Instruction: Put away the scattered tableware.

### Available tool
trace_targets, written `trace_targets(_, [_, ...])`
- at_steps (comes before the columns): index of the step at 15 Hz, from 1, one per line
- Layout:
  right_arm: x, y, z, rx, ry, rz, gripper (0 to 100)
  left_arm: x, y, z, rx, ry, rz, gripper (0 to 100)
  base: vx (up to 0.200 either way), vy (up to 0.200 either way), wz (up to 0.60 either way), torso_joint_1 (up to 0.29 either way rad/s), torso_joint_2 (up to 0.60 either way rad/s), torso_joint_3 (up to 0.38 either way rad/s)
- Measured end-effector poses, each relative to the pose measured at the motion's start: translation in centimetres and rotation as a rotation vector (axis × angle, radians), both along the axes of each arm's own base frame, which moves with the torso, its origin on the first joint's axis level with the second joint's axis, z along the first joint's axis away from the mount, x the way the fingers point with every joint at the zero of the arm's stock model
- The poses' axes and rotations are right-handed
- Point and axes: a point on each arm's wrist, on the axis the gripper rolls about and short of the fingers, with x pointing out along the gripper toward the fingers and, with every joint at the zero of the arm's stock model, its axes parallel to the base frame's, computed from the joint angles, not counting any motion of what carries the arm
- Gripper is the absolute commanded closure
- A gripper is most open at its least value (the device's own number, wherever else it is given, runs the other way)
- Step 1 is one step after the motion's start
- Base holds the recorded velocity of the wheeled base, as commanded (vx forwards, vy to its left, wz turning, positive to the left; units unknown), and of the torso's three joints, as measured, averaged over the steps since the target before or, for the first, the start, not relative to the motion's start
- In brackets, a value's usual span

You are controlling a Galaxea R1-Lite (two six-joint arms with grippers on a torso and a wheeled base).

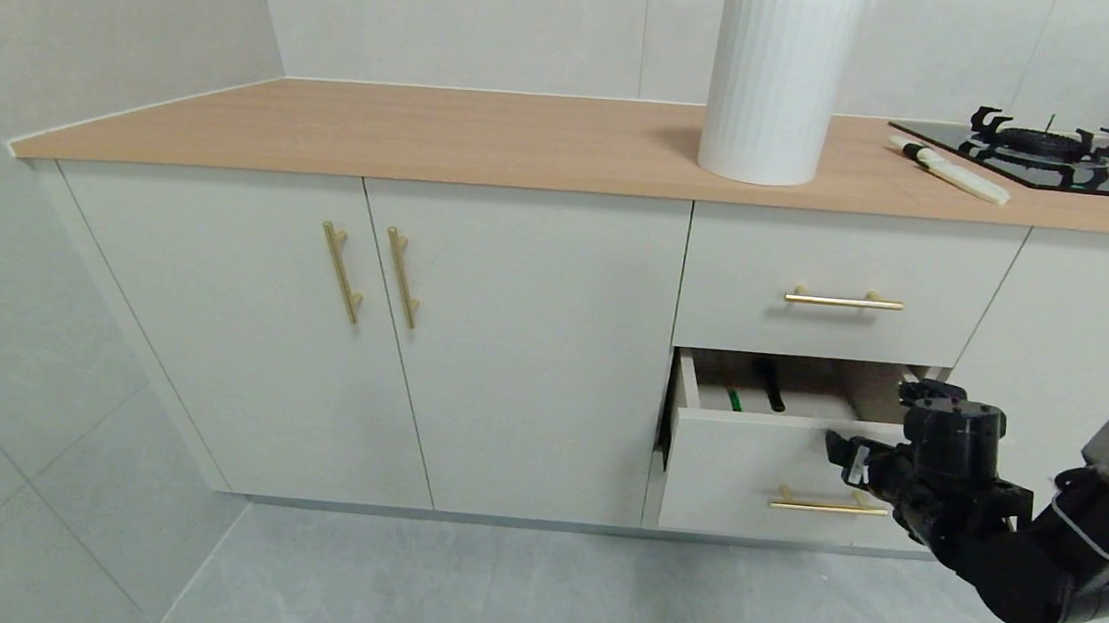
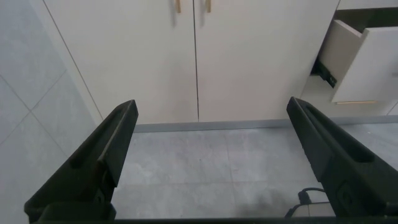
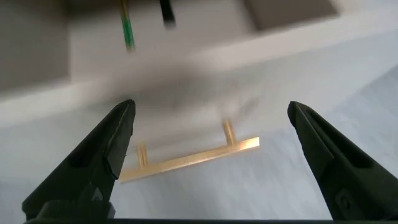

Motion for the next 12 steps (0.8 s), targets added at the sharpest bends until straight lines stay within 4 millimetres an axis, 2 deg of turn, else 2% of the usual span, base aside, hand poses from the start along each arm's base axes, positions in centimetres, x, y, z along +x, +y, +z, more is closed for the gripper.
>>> trace_targets(5, [2.6,0.0,-2.1,0.007,-0.04,-0.015,0,0.0,0.0,0.0,0.0,0.0,0.0,0,0.0,0.0,0.0,0.0,0.0,0.0])
trace_targets(12, [5.7,0.1,-2.6,0.041,-0.135,-0.027,0,0.0,0.0,0.0,0.0,0.0,0.0,0,0.0,0.0,0.0,0.0,0.0,0.0])
